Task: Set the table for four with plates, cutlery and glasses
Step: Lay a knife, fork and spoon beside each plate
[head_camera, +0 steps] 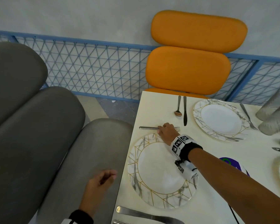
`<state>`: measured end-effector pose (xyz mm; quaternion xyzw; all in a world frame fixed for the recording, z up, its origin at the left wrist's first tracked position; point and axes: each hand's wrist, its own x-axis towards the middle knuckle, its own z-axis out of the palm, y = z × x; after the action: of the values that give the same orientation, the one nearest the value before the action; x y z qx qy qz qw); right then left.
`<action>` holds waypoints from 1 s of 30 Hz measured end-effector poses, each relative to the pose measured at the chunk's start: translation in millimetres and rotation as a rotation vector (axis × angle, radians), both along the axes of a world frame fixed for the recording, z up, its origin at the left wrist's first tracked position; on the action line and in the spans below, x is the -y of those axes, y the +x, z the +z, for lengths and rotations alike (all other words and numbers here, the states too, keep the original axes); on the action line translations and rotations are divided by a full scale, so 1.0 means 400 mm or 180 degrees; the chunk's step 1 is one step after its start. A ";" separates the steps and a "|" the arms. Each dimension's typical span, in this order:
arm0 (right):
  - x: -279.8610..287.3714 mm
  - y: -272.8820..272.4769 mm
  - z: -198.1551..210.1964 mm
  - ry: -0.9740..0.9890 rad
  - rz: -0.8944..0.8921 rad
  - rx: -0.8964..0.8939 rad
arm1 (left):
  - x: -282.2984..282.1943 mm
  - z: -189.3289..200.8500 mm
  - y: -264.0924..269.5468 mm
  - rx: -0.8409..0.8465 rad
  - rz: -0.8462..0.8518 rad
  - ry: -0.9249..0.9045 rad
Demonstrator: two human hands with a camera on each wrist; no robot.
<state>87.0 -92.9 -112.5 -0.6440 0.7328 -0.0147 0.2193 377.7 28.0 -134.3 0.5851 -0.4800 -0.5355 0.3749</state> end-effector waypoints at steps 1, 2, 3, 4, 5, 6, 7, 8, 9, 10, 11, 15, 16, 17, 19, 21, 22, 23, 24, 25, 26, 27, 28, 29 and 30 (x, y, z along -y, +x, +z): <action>-0.002 0.002 -0.002 0.0016 -0.0007 0.0018 | -0.001 0.000 0.001 0.0002 -0.0012 0.0007; -0.004 0.005 -0.005 0.0038 0.0033 -0.0026 | -0.002 0.001 0.001 0.0009 -0.0020 0.0010; -0.010 0.008 -0.007 0.0030 0.0097 -0.0086 | -0.003 0.001 0.003 0.0015 -0.0023 0.0005; -0.014 0.013 -0.009 0.0010 0.0098 -0.0128 | -0.003 0.000 0.003 0.0024 -0.0027 0.0006; -0.016 0.017 -0.009 -0.0003 0.0081 -0.0129 | -0.004 0.001 0.002 0.0029 -0.0030 0.0017; -0.016 0.022 -0.009 0.0023 0.0091 -0.0142 | -0.005 0.001 -0.001 0.0026 -0.0028 0.0034; -0.013 0.027 -0.009 0.0031 0.0088 -0.0116 | -0.006 0.002 -0.002 0.0012 -0.0016 0.0046; -0.009 0.034 -0.006 0.0063 0.0028 -0.0038 | -0.009 0.002 -0.004 -0.0008 0.0000 0.0046; -0.006 0.040 -0.001 0.0068 -0.0018 0.0029 | -0.013 0.002 -0.006 -0.0019 0.0012 0.0038; -0.006 0.044 0.004 0.0072 -0.0038 0.0060 | -0.016 0.002 -0.007 -0.0009 0.0005 0.0026; -0.003 0.046 0.001 0.0047 -0.0030 0.0060 | -0.019 0.001 -0.010 0.0011 -0.0019 0.0021; -0.007 0.048 -0.006 -0.0003 -0.0071 -0.0050 | -0.032 0.004 -0.016 -0.0028 -0.0054 0.0054; -0.007 0.050 -0.005 0.0035 -0.0082 -0.0050 | -0.034 0.004 -0.016 -0.0047 -0.0056 0.0066; -0.006 0.049 -0.009 0.0011 -0.0055 -0.0060 | -0.037 0.003 -0.015 -0.0067 -0.0051 0.0077; -0.006 0.049 -0.013 -0.0001 -0.0004 -0.0124 | -0.037 0.002 -0.017 -0.0100 -0.0046 0.0109; -0.006 0.046 -0.017 -0.0010 0.0042 -0.0163 | -0.038 0.002 -0.018 -0.0106 -0.0063 0.0133; -0.006 0.046 -0.016 -0.0008 0.0040 -0.0169 | -0.038 0.003 -0.017 -0.0104 -0.0073 0.0133; -0.005 0.046 -0.020 -0.0027 0.0062 -0.0174 | -0.040 0.003 -0.016 -0.0107 -0.0075 0.0130; -0.005 0.047 -0.019 -0.0029 0.0074 -0.0177 | -0.042 0.004 -0.014 -0.0107 -0.0075 0.0129; -0.003 0.047 -0.021 -0.0041 0.0081 -0.0179 | -0.045 0.005 -0.013 -0.0099 -0.0079 0.0128; -0.002 0.049 -0.021 -0.0043 0.0089 -0.0181 | -0.047 0.006 -0.011 -0.0088 -0.0080 0.0123; -0.001 0.050 -0.023 -0.0058 0.0101 -0.0181 | -0.050 0.006 -0.009 -0.0072 -0.0081 0.0112; -0.002 0.050 -0.023 -0.0058 0.0109 -0.0182 | -0.051 0.006 -0.009 -0.0049 -0.0087 0.0110; -0.002 0.050 -0.025 -0.0067 0.0110 -0.0178 | -0.053 0.008 -0.009 -0.0020 -0.0103 0.0105; -0.004 0.051 -0.024 -0.0067 0.0117 -0.0192 | -0.054 0.011 -0.009 0.0011 -0.0117 0.0105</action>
<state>107.5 -91.3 -122.3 -0.6598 0.7269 0.0011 0.1906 374.1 49.5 -129.9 0.5832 -0.4823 -0.5492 0.3545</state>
